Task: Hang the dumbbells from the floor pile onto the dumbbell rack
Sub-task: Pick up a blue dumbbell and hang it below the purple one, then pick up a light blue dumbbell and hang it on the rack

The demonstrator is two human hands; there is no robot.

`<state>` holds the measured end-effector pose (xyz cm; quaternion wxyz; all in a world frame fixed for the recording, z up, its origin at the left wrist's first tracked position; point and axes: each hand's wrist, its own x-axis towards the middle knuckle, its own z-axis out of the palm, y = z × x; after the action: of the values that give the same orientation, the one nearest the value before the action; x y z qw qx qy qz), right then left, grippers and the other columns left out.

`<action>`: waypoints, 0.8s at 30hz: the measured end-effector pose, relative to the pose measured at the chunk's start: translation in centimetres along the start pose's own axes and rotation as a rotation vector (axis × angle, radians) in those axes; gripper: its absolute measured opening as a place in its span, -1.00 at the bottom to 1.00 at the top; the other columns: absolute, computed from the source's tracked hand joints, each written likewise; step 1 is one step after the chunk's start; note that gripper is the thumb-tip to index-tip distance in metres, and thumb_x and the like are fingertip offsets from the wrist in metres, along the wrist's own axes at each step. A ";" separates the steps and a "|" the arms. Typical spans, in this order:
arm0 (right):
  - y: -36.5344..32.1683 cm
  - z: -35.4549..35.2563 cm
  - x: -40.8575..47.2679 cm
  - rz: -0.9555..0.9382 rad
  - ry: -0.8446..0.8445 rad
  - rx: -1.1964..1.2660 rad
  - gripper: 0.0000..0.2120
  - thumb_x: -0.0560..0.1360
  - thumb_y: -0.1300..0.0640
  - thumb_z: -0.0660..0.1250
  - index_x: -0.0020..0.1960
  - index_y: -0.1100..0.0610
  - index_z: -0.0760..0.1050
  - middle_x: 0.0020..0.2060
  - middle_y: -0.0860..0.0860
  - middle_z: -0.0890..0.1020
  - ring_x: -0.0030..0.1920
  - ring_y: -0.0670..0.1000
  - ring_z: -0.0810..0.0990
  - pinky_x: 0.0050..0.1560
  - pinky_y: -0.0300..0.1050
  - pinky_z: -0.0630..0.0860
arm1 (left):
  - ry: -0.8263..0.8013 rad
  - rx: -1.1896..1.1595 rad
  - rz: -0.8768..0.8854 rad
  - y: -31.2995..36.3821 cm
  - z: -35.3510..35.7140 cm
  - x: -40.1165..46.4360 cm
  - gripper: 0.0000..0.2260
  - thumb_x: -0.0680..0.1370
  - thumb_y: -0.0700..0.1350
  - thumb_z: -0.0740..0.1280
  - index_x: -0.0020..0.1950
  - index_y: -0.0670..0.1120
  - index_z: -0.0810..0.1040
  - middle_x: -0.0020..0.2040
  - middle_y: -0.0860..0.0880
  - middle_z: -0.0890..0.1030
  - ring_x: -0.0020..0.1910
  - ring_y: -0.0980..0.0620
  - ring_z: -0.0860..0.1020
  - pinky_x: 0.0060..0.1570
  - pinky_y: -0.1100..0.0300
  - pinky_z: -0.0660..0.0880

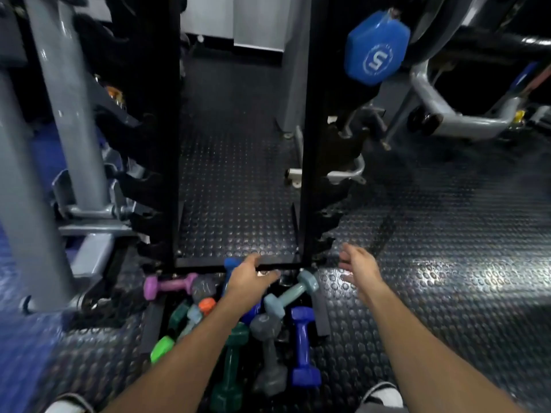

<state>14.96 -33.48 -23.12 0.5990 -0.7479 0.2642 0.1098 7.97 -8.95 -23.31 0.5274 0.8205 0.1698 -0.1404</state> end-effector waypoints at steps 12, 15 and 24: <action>10.5 2.6 6.1 0.015 -0.094 -0.567 -0.58 0.62 0.01 0.36 0.41 0.15 0.41 -0.11 -0.03 0.56 -0.24 -0.06 0.51 -0.29 -0.18 0.42 | -0.159 0.559 0.010 -10.4 8.5 7.2 -0.52 0.51 0.14 0.41 0.32 -0.11 0.47 0.29 -0.11 0.56 0.26 -0.15 0.52 0.21 -0.02 0.48; 11.7 3.8 7.9 0.002 -0.117 -0.608 -0.47 0.57 -0.05 0.43 0.43 0.17 0.40 0.12 0.07 0.60 0.00 0.02 0.55 0.00 -0.10 0.47 | -0.169 0.723 0.071 -11.3 10.0 9.1 -0.52 0.52 0.15 0.37 0.32 -0.12 0.47 0.31 -0.13 0.54 0.31 -0.14 0.46 0.31 -0.03 0.40; 14.4 7.6 13.2 -0.045 -0.190 -0.659 -0.58 0.51 0.07 0.50 0.33 0.09 0.52 0.04 0.00 0.66 0.04 0.02 0.63 0.03 -0.18 0.55 | -0.239 0.929 0.008 -13.0 12.8 12.3 -0.15 0.37 0.28 0.47 0.50 -0.14 0.33 0.48 -0.19 0.35 0.48 -0.24 0.29 0.51 -0.26 0.14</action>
<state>19.51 -31.80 -43.50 0.3495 -0.8932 0.1411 0.2454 12.90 -14.07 -44.13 0.1214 0.9480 0.0242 -0.2930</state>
